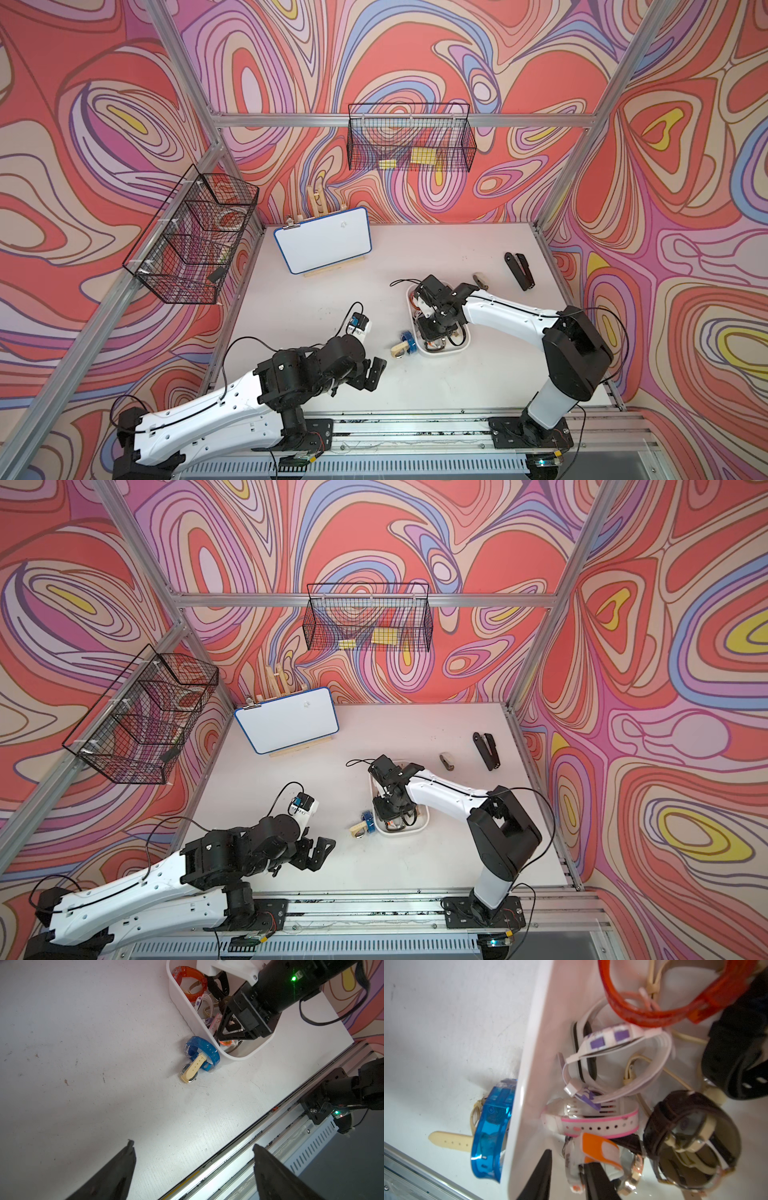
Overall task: Put the watch into the storage box
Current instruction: Place the watch in the storage box.
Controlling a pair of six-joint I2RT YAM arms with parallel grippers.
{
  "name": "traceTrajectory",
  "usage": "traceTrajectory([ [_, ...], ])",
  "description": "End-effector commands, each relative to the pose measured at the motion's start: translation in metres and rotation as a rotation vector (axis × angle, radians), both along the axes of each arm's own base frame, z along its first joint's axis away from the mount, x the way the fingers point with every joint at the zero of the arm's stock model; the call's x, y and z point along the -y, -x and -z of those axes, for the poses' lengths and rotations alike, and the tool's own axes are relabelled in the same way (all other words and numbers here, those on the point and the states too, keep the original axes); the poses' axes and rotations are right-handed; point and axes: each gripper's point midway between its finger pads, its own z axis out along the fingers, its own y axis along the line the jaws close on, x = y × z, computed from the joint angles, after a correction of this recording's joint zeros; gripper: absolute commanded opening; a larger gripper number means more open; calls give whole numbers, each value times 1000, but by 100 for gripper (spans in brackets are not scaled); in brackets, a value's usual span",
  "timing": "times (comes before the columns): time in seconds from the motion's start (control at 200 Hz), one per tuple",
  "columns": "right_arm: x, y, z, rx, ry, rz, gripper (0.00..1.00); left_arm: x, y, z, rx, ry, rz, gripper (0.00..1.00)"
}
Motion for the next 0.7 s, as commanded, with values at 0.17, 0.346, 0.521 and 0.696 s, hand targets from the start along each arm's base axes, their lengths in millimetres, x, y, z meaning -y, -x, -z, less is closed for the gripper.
traceTrajectory([
  [0.17, -3, -2, -28, 54, -36, -9, 42, 6, 2, 3, -7, 1, 28, 93],
  [0.346, -2, -3, -43, 78, -59, -14, 43, 8, 2, 5, -12, -3, 30, 93],
  [0.521, 8, -8, -54, 108, -72, 16, 39, 9, 2, 7, -13, 0, 29, 93],
  [0.696, 4, -2, -47, 64, -106, 11, 21, 8, 2, 8, -11, 2, 27, 93],
])
